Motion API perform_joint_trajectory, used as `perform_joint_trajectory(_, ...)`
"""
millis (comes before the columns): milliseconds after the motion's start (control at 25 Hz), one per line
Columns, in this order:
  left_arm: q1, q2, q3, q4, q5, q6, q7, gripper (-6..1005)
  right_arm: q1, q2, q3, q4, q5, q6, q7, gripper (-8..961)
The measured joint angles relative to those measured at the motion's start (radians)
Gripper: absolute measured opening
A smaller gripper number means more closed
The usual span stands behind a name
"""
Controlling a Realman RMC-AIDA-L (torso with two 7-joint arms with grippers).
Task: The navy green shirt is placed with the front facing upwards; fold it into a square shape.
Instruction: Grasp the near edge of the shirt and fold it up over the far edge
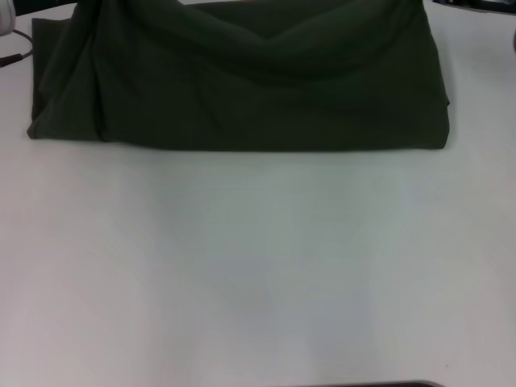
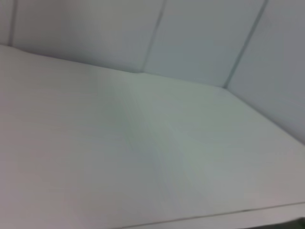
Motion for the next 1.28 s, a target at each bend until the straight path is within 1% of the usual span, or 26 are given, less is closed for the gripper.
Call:
perform_joint_trajectory(120, -0.005, -0.015, 0.016, -0.009, 0.0, -0.073, 0.002, 24, 0.018, 0.014, -0.032, 0.019, 0.0, 0.084, -0.003, 36)
perform_joint_trajectory(280, -0.009, -0.028, 0.039, -0.027, -0.001, -0.151, 0.012, 24, 0.033, 0.034, -0.054, 0.025, 0.001, 0.167, -0.003, 35)
perform_joint_trajectory(360, -0.009, -0.037, 0.04, -0.031, -0.003, -0.186, 0.024, 24, 0.037, 0.041, -0.057, 0.026, 0.001, 0.2, -0.004, 35)
perform_joint_trajectory(480, -0.009, -0.041, 0.041, -0.035, -0.011, -0.216, 0.033, 24, 0.039, 0.049, -0.059, 0.028, 0.001, 0.247, -0.005, 35)
perform_joint_trajectory(680, -0.01, -0.046, 0.042, -0.037, -0.037, -0.266, 0.056, 25, 0.043, 0.052, -0.06, 0.049, 0.006, 0.319, -0.004, 35)
perform_joint_trajectory(840, -0.014, -0.052, 0.051, -0.038, -0.043, -0.301, 0.071, 28, 0.046, 0.052, -0.061, 0.063, 0.013, 0.343, -0.004, 35)
perform_joint_trajectory(1080, -0.022, -0.066, 0.102, -0.04, -0.044, -0.381, 0.072, 39, 0.058, 0.056, -0.061, 0.066, 0.015, 0.371, -0.004, 36)
perform_joint_trajectory(1280, -0.028, -0.072, 0.129, -0.041, -0.044, -0.427, 0.073, 48, 0.07, 0.061, -0.061, 0.067, 0.016, 0.401, -0.005, 36)
